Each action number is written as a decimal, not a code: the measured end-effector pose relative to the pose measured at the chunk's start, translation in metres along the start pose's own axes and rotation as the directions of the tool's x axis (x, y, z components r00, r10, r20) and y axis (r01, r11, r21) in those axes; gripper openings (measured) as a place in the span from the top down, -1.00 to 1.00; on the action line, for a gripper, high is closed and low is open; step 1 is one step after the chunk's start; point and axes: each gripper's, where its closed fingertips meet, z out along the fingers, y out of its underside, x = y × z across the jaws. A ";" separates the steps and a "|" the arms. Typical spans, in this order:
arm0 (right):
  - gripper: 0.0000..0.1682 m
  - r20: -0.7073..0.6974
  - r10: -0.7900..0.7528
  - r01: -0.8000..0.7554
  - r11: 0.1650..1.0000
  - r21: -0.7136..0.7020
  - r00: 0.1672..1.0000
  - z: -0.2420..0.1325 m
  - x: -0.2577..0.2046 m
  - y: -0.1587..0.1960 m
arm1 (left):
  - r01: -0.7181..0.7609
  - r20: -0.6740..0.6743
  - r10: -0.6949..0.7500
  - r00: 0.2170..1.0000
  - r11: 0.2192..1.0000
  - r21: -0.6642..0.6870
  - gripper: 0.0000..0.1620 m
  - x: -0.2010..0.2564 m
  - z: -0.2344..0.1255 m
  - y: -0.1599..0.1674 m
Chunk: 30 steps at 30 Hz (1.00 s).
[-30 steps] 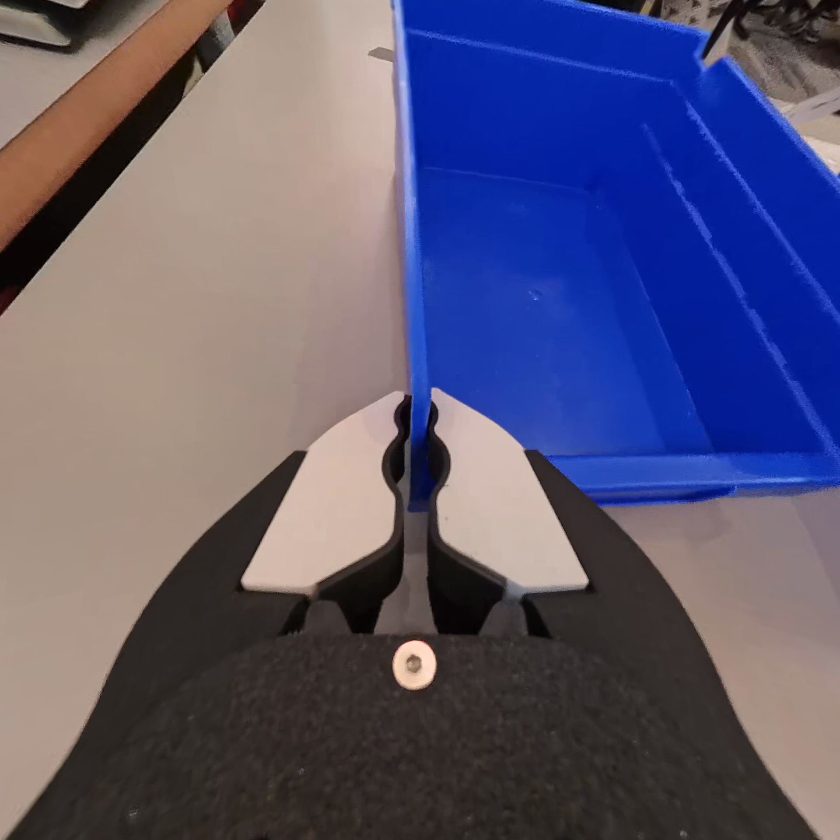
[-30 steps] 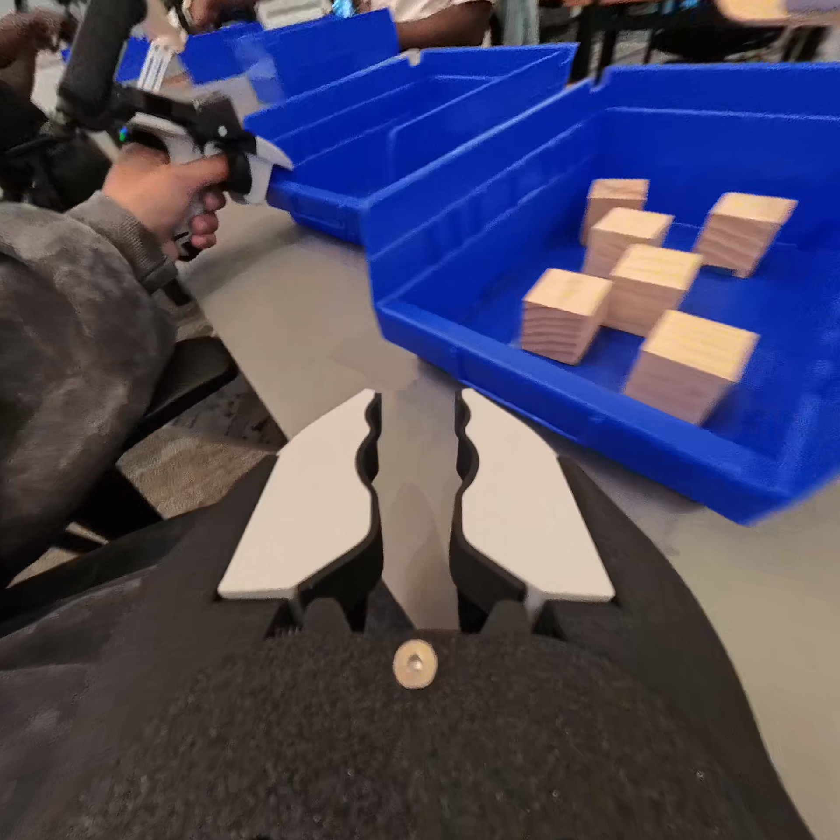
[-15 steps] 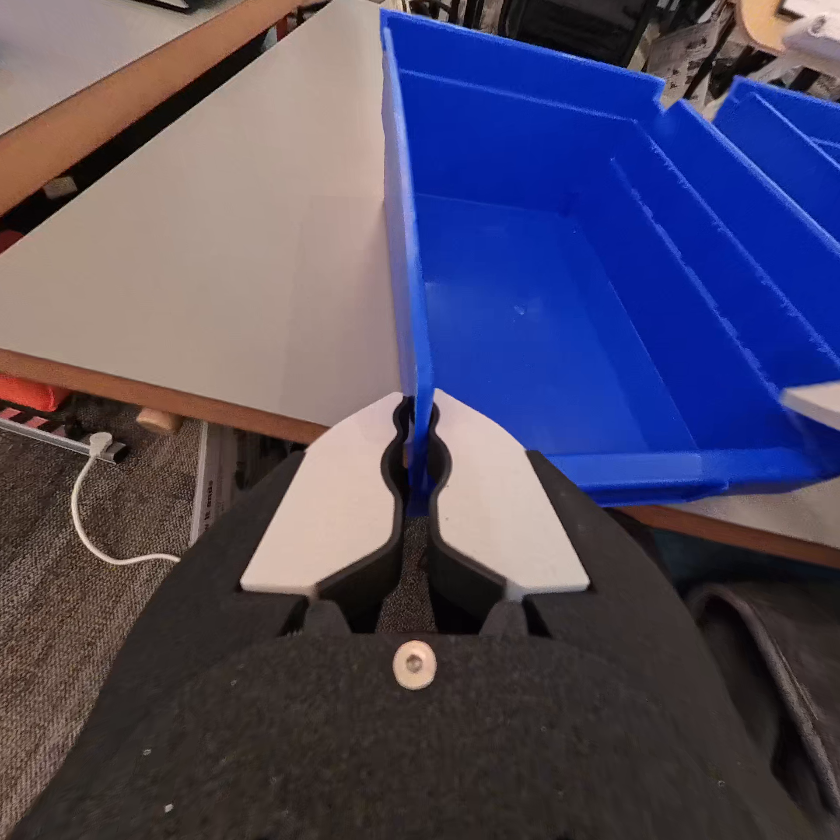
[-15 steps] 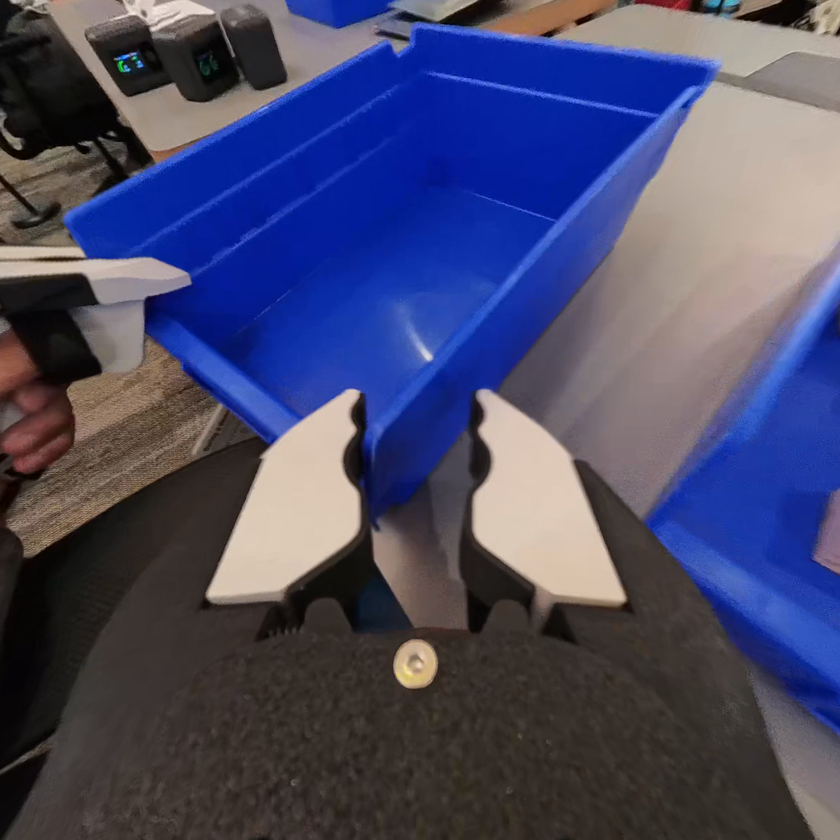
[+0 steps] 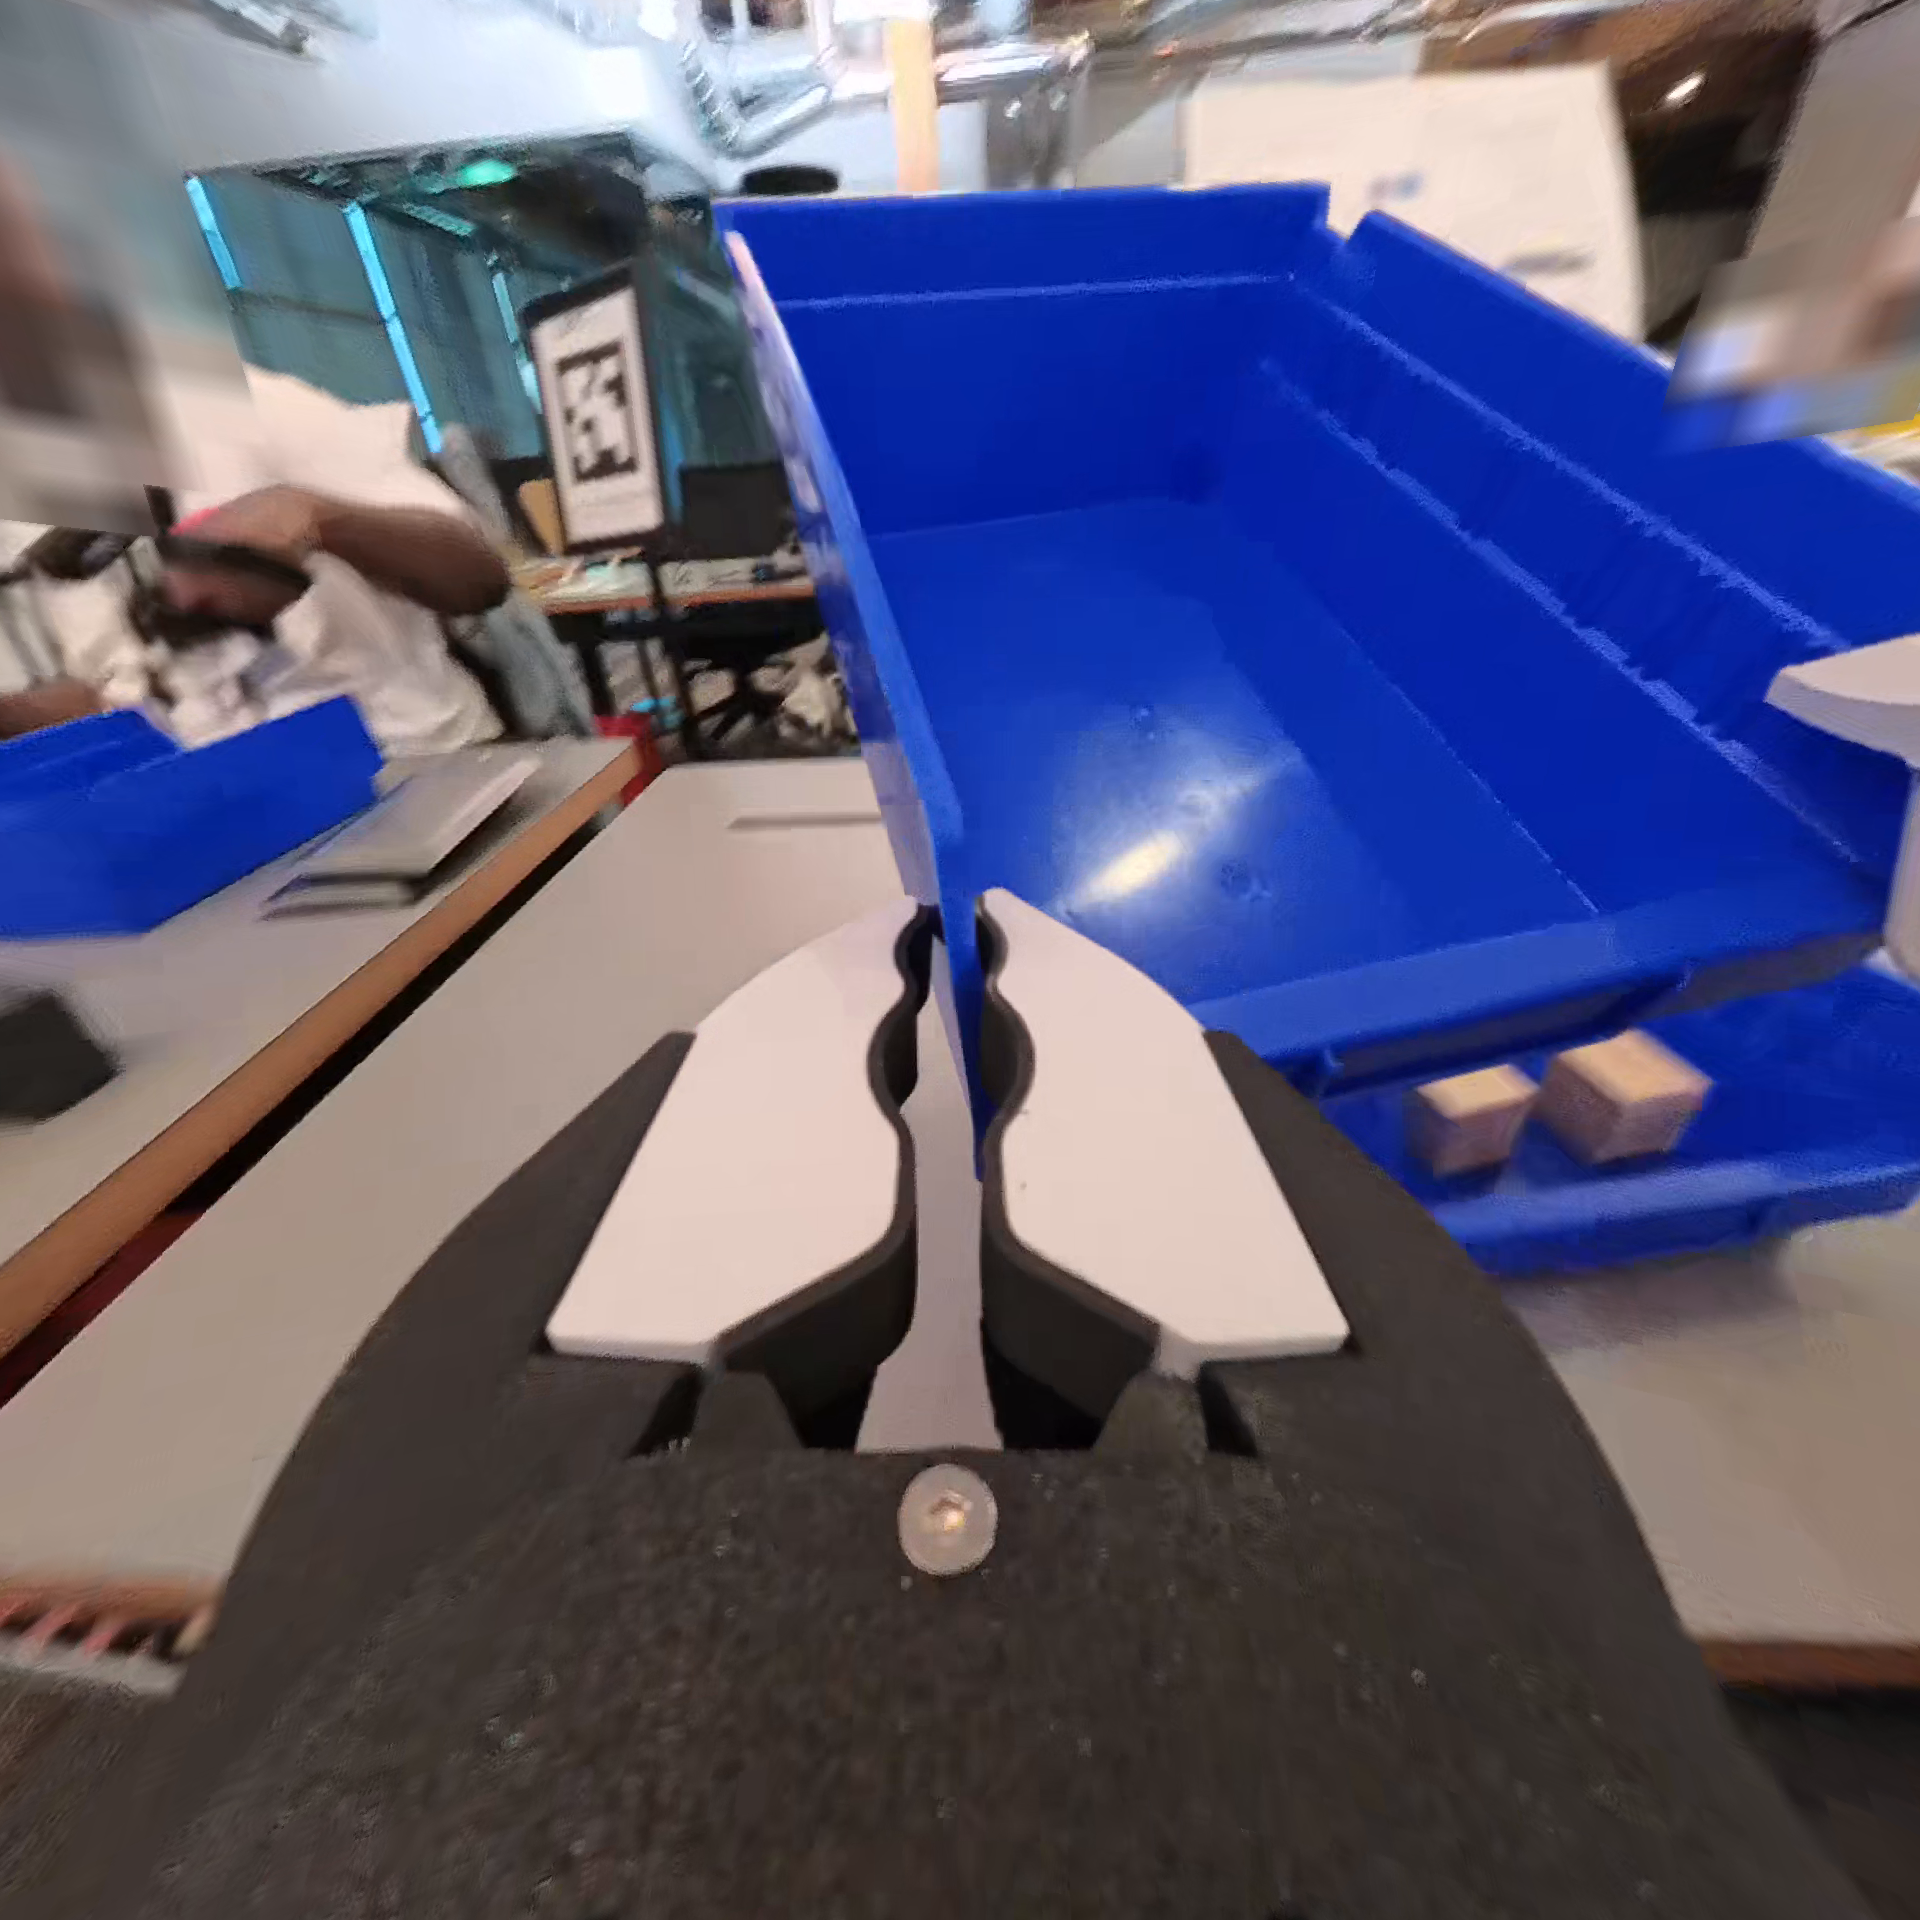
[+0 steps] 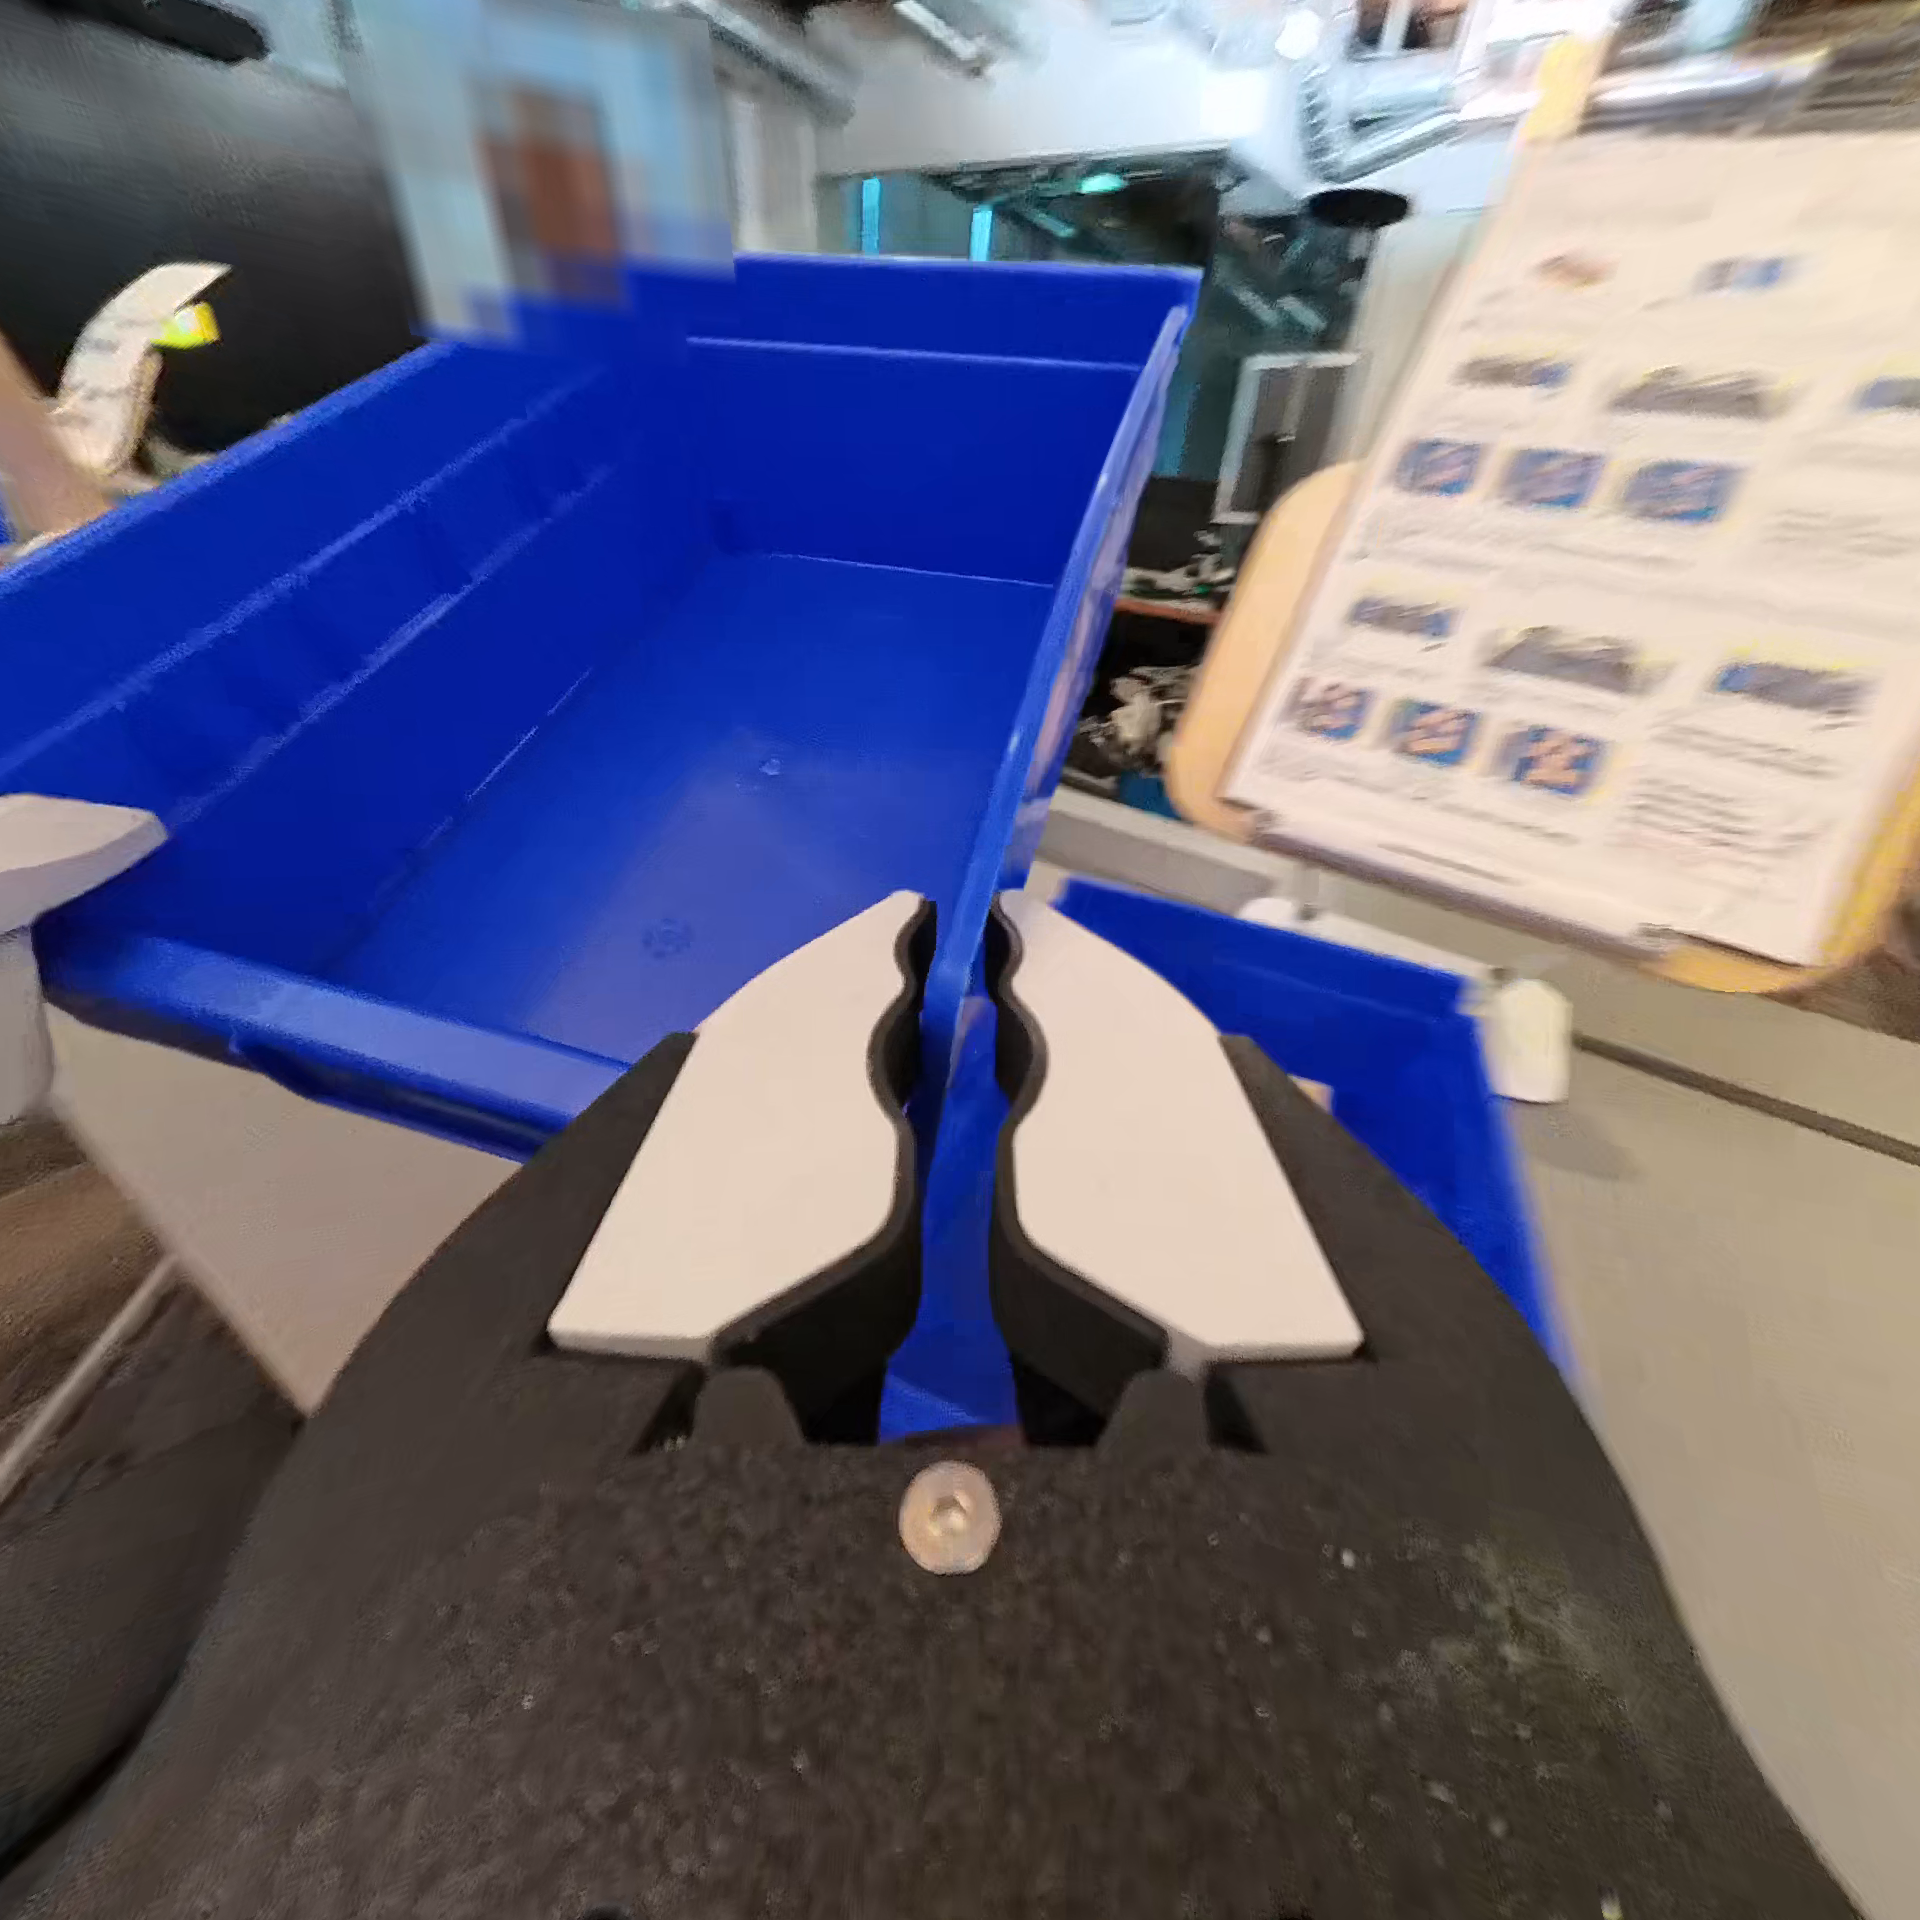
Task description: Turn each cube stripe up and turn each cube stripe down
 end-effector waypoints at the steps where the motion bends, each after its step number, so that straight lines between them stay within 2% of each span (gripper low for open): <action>1: 0.91 -0.044 0.012 -0.011 1.000 0.008 0.999 -0.008 0.026 -0.009 | -0.005 -0.030 0.006 1.000 1.000 0.025 0.94 0.023 0.013 -0.016; 5: 0.93 -0.233 0.071 -0.079 0.997 -0.026 0.970 -0.052 0.143 -0.023 | 0.002 -0.171 0.010 0.985 0.998 0.071 0.93 0.136 0.055 -0.065; 8: 0.94 -0.357 0.116 -0.144 0.988 -0.053 0.927 -0.093 0.230 -0.015 | -0.018 -0.288 0.032 0.957 0.999 0.050 0.92 0.230 0.082 -0.070; 10: 0.95 -0.445 0.129 -0.180 0.981 -0.073 0.886 -0.121 0.285 0.001 | -0.047 -0.350 0.045 0.936 0.999 0.002 0.93 0.292 0.100 -0.054; 13: 0.96 -0.562 0.136 -0.275 0.946 -0.171 0.816 -0.159 0.356 0.045 | -0.056 -0.427 0.012 0.904 0.994 -0.090 0.94 0.378 0.120 -0.020; 16: 0.96 -0.620 0.182 -0.368 0.911 -0.186 0.763 -0.185 0.412 0.092 | -0.118 -0.448 0.041 0.893 0.982 -0.145 0.95 0.443 0.133 0.022; 19: 0.97 -0.622 0.206 -0.411 0.888 -0.206 0.755 -0.196 0.446 0.125 | -0.173 -0.493 0.050 0.868 0.963 -0.208 0.94 0.483 0.139 0.065; 23: 0.96 -0.631 0.210 -0.467 0.841 -0.273 0.747 -0.194 0.474 0.164 | -0.234 -0.538 0.039 0.842 0.925 -0.300 0.91 0.511 0.140 0.109; 25: 0.96 -0.617 0.219 -0.457 0.851 -0.258 0.756 -0.191 0.483 0.180 | -0.261 -0.557 0.041 0.830 0.910 -0.322 0.87 0.518 0.138 0.122; 27: 0.95 -0.600 0.290 -0.511 0.827 -0.235 0.746 -0.190 0.485 0.196 | -0.286 -0.577 0.041 0.816 0.895 -0.341 0.84 0.522 0.134 0.133; 30: 0.95 -0.577 0.339 -0.527 0.828 -0.193 0.743 -0.191 0.487 0.202 | -0.249 -0.632 -0.058 0.773 0.888 -0.386 0.73 0.528 0.127 0.139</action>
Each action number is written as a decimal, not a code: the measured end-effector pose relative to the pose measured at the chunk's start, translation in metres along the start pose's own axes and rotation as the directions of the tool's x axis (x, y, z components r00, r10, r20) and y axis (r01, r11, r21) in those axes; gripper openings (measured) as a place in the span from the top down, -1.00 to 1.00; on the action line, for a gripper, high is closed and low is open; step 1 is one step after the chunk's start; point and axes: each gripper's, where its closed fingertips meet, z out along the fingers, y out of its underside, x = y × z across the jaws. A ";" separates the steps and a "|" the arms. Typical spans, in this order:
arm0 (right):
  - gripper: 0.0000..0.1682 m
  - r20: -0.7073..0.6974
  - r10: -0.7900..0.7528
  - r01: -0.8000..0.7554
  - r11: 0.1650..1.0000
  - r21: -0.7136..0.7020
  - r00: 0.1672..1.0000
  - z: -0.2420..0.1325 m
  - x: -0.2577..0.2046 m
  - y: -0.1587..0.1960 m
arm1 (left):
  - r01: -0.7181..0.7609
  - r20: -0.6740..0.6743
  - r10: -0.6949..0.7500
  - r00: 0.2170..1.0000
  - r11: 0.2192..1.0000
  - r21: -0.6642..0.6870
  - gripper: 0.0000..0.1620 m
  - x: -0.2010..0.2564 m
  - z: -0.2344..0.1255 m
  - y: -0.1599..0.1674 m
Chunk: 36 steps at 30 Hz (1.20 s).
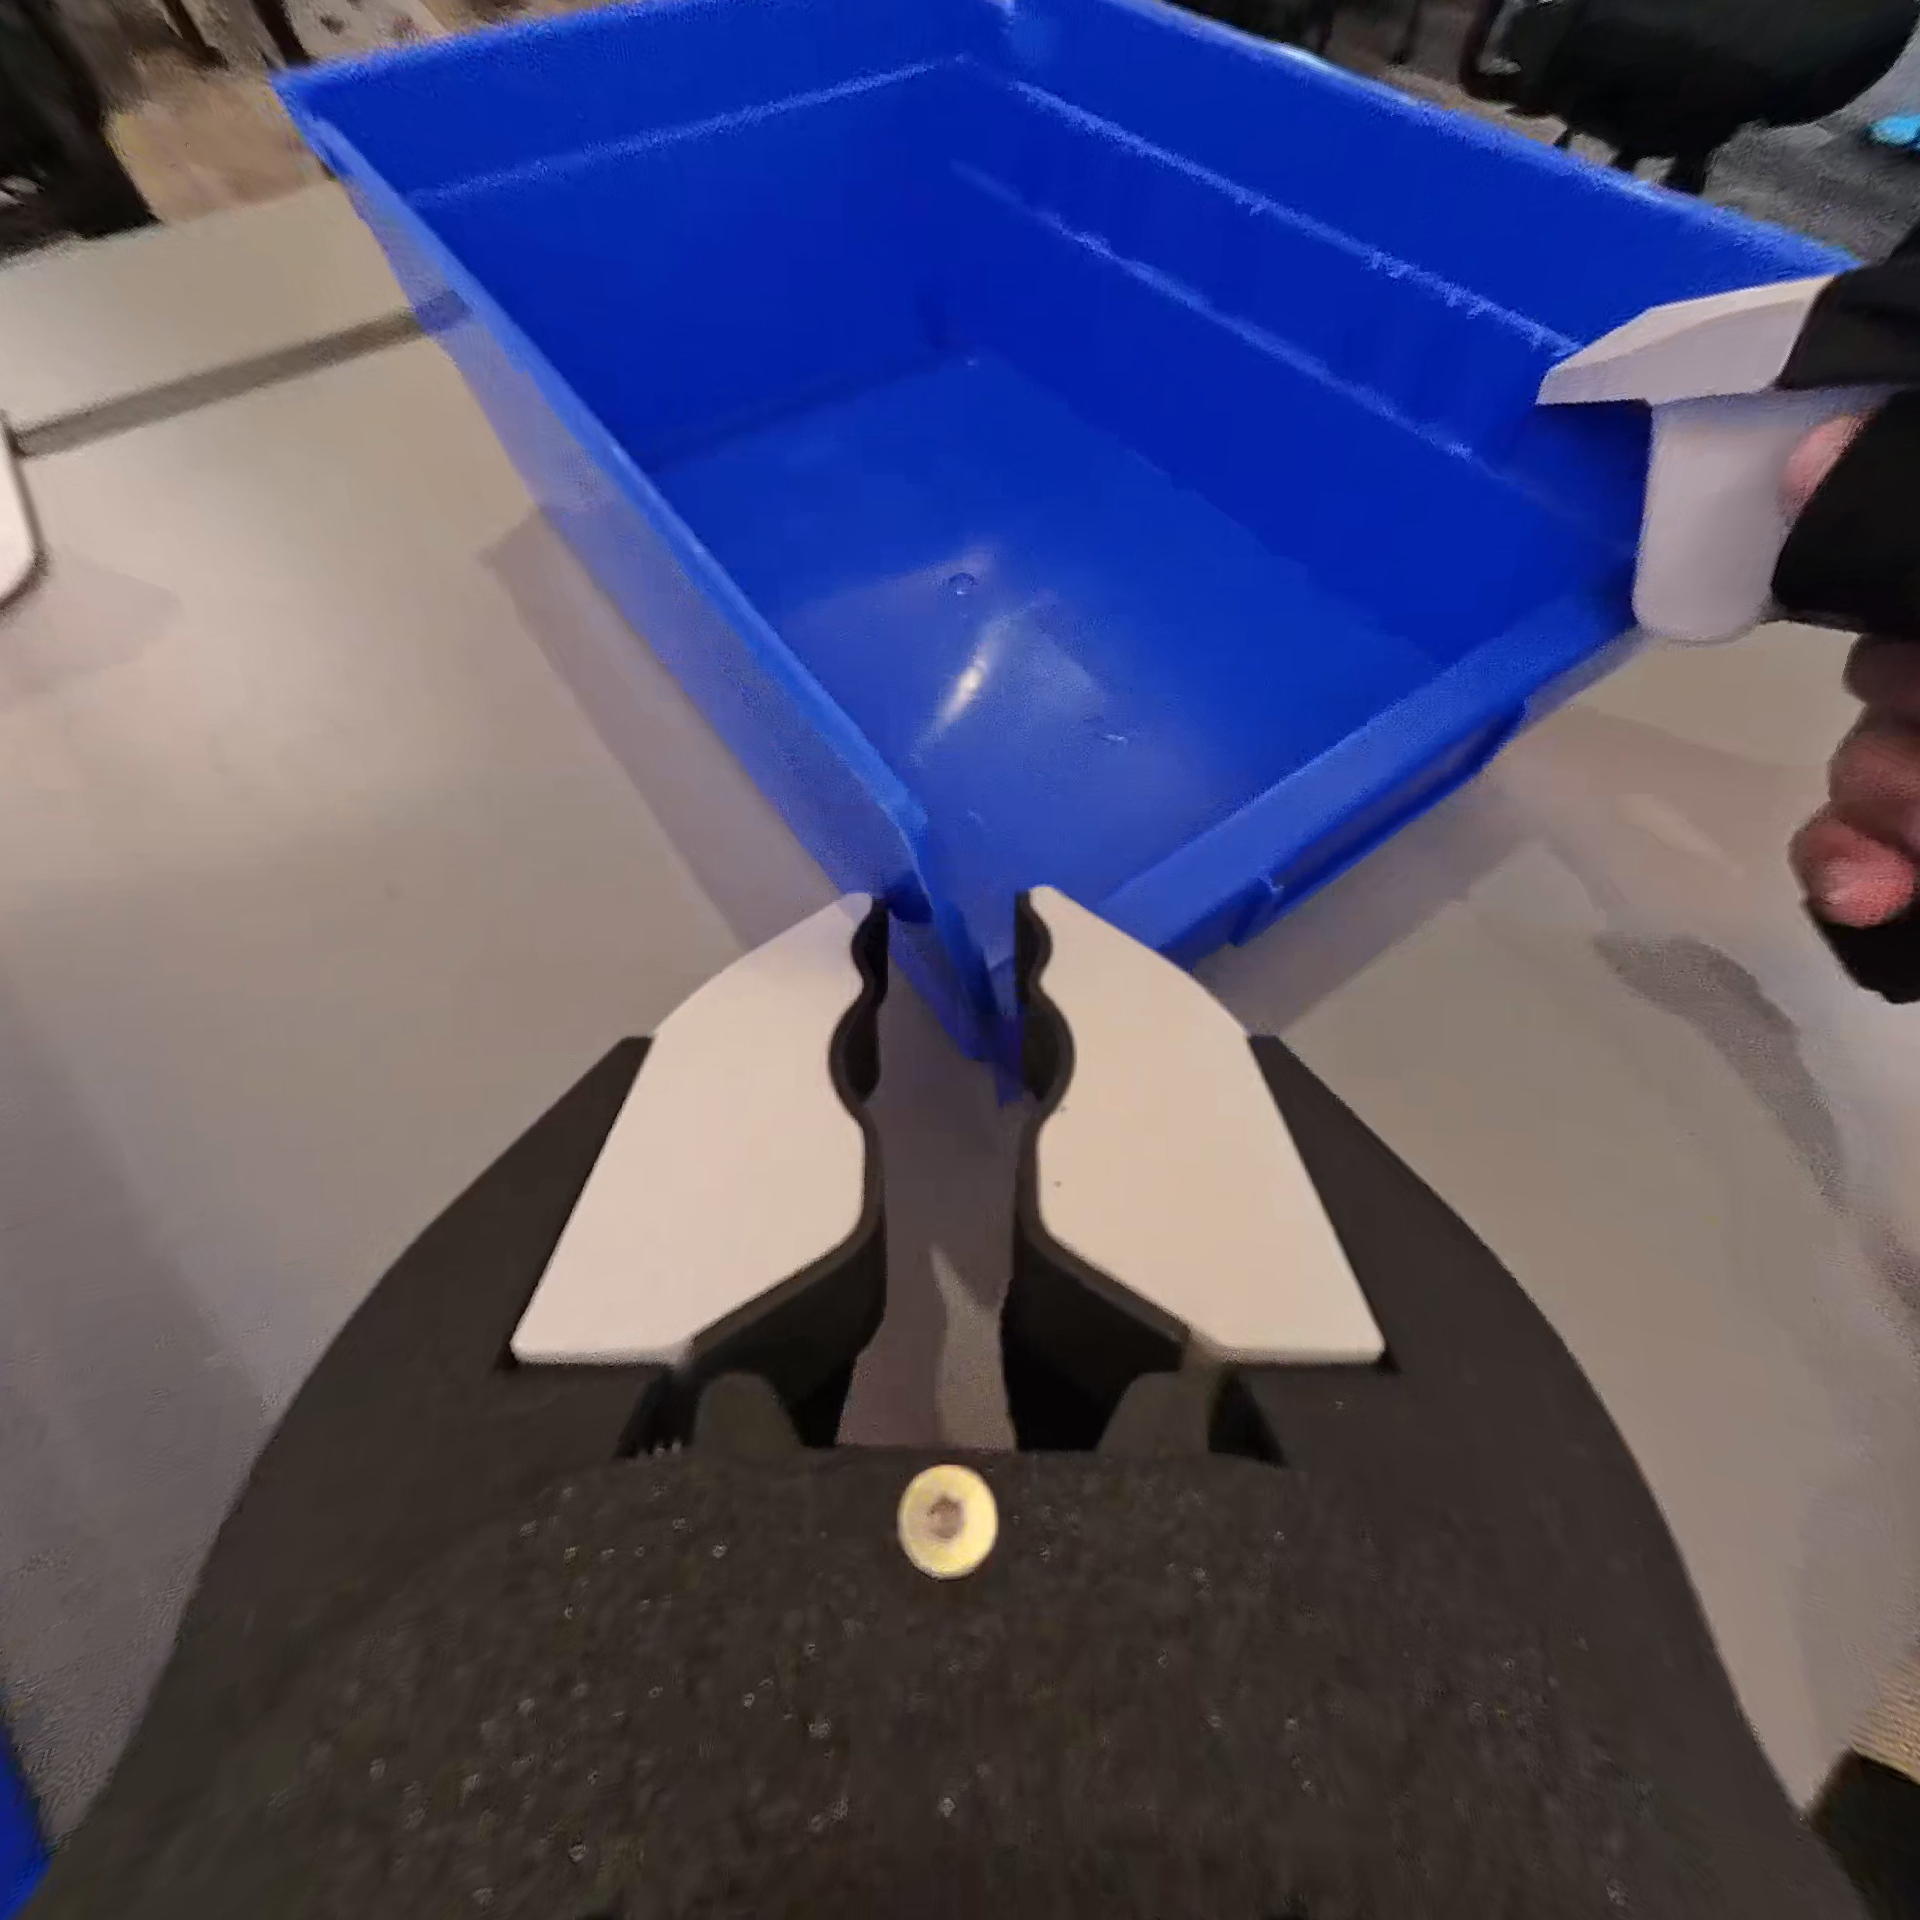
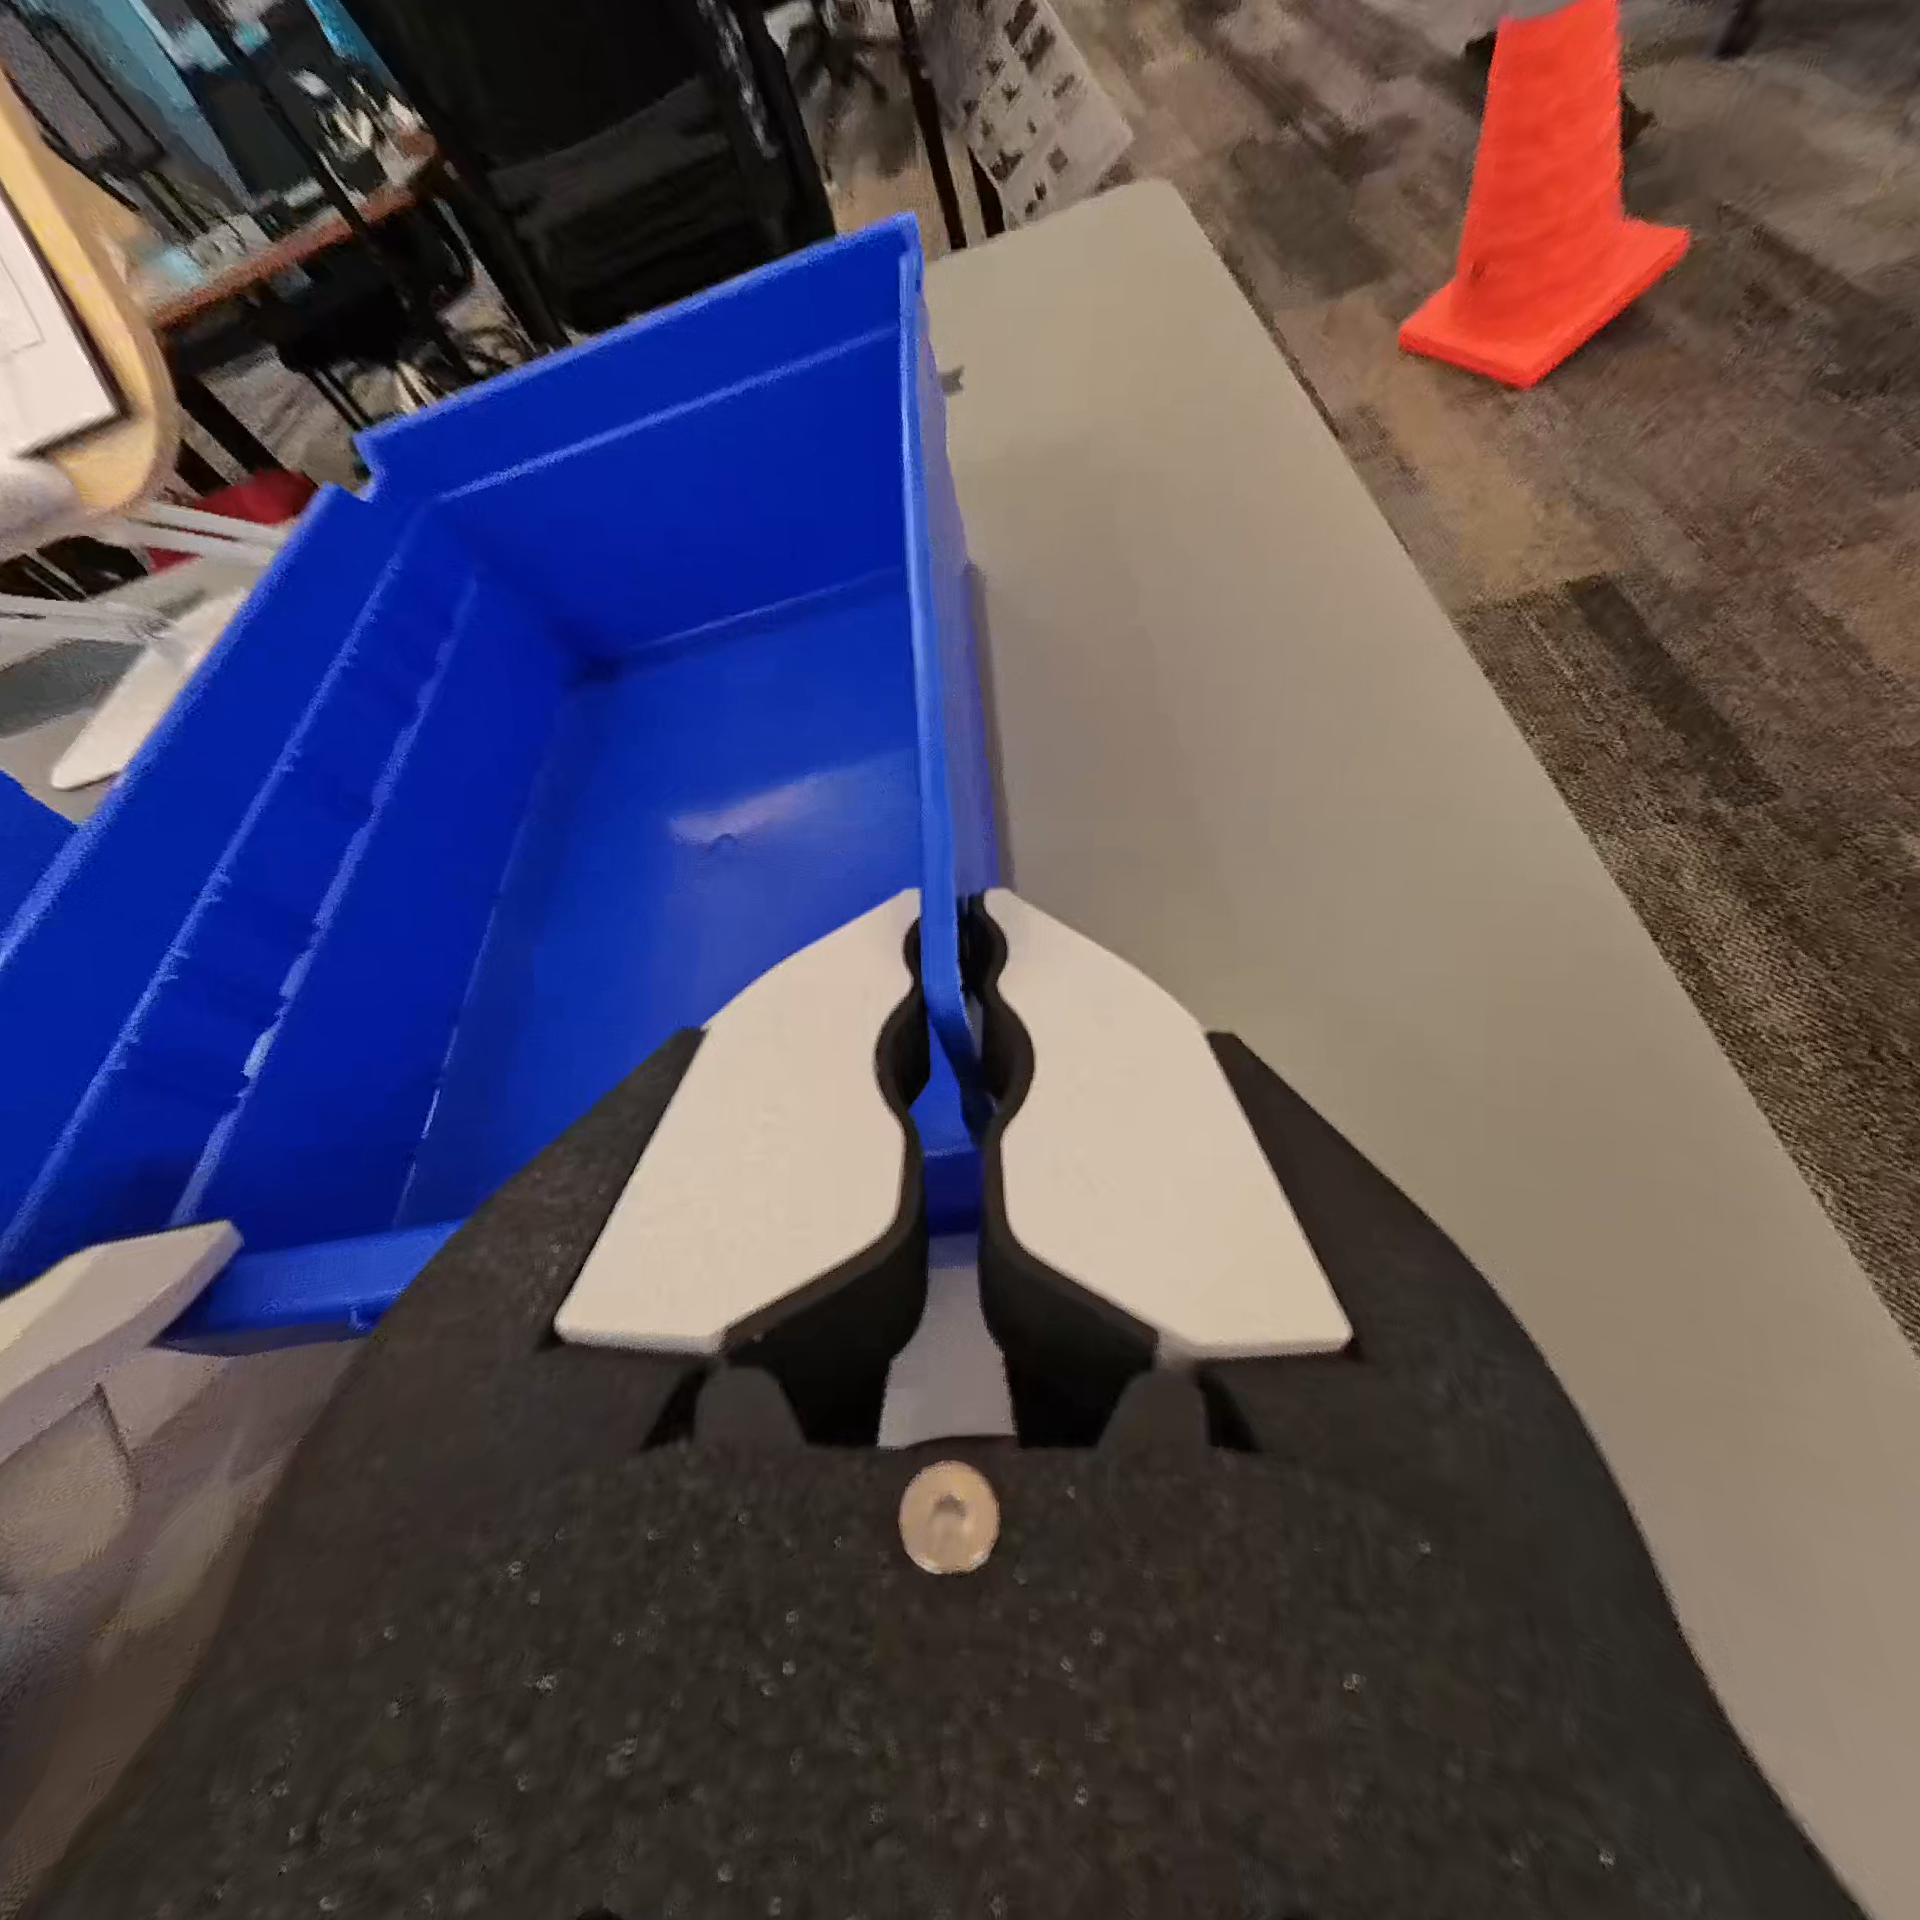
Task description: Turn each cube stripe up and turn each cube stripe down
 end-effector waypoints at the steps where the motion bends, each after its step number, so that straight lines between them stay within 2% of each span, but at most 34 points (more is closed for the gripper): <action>1: 0.95 -0.003 0.004 -0.004 1.000 0.006 1.000 0.000 0.000 0.000 | 0.014 -0.030 -0.014 0.999 1.000 -0.005 0.71 0.002 -0.001 0.000; 4: 0.88 -0.045 -0.037 0.039 0.999 0.030 0.998 -0.004 0.001 -0.002 | 0.011 -0.132 -0.020 0.991 0.998 -0.067 0.32 0.008 -0.011 0.004; 5: 0.66 -0.094 -0.053 0.059 0.997 0.056 0.994 -0.010 0.005 -0.008 | -0.005 -0.140 -0.005 0.990 0.998 -0.070 0.23 0.005 -0.024 0.004; 6: 0.50 -0.127 -0.077 0.089 0.991 0.096 0.989 -0.020 0.004 -0.018 | -0.023 -0.146 0.016 0.989 0.999 -0.047 0.22 0.000 -0.044 0.002; 9: 0.49 -0.136 -0.165 0.194 0.954 0.231 0.977 -0.057 -0.030 -0.052 | -0.069 -0.101 0.077 0.992 0.995 0.073 0.22 -0.038 -0.124 -0.007; 12: 0.48 0.054 -0.278 0.255 0.931 0.262 0.959 -0.074 -0.122 -0.053 | -0.132 0.089 0.124 0.988 0.987 0.090 0.26 -0.114 -0.191 0.008; 14: 0.48 0.292 -0.322 0.248 0.932 0.264 0.901 -0.080 -0.208 -0.022 | -0.133 0.234 0.124 0.964 0.991 0.021 0.18 -0.175 -0.224 0.035; 16: 0.48 0.486 -0.306 0.225 0.950 0.218 0.819 -0.078 -0.286 0.026 | -0.048 0.342 0.031 0.939 0.998 0.042 0.19 -0.226 -0.249 0.057; 18: 0.46 0.544 -0.312 0.288 0.949 0.132 0.779 -0.065 -0.337 0.074 | 0.072 0.371 -0.083 0.925 0.997 0.042 0.18 -0.255 -0.257 0.081; 21: 0.49 0.471 -0.362 0.348 0.930 0.120 0.805 -0.044 -0.365 0.105 | 0.131 0.394 -0.158 0.905 0.987 0.095 0.20 -0.277 -0.248 0.100; 23: 0.52 0.488 -0.322 0.330 0.941 0.073 0.811 -0.032 -0.377 0.119 | 0.198 0.304 -0.211 0.929 0.977 0.074 0.25 -0.271 -0.228 0.112; 24: 0.49 0.474 -0.310 0.330 0.943 0.044 0.824 -0.024 -0.378 0.125 | 0.243 0.255 -0.251 0.934 0.968 0.063 0.33 -0.266 -0.219 0.115; 26: 0.71 0.404 -0.328 0.340 0.939 0.044 0.854 -0.011 -0.371 0.124 | 0.312 0.259 -0.321 0.911 0.947 0.077 0.38 -0.271 -0.216 0.114; 27: 0.85 0.371 -0.326 0.334 0.942 0.043 0.870 -0.007 -0.366 0.122 | 0.342 0.268 -0.352 0.897 0.936 0.085 0.48 -0.275 -0.219 0.113; 28: 0.89 0.357 -0.315 0.322 0.946 0.041 0.880 -0.005 -0.365 0.120 | 0.366 0.287 -0.382 0.878 0.924 0.110 0.73 -0.282 -0.224 0.111; 29: 0.89 0.360 -0.295 0.297 0.953 0.052 0.885 -0.005 -0.368 0.118 | 0.352 0.309 -0.374 0.875 0.927 0.126 0.83 -0.287 -0.229 0.108; 32: 0.94 0.249 -0.298 0.290 0.954 0.068 0.922 -0.008 -0.383 0.122 | 0.286 0.431 -0.300 0.851 0.953 0.098 0.94 -0.304 -0.241 0.113; 36: 0.93 0.265 -0.269 0.241 0.961 0.132 0.926 -0.013 -0.433 0.126 | 0.247 0.485 -0.272 0.831 0.962 0.116 0.96 -0.346 -0.277 0.110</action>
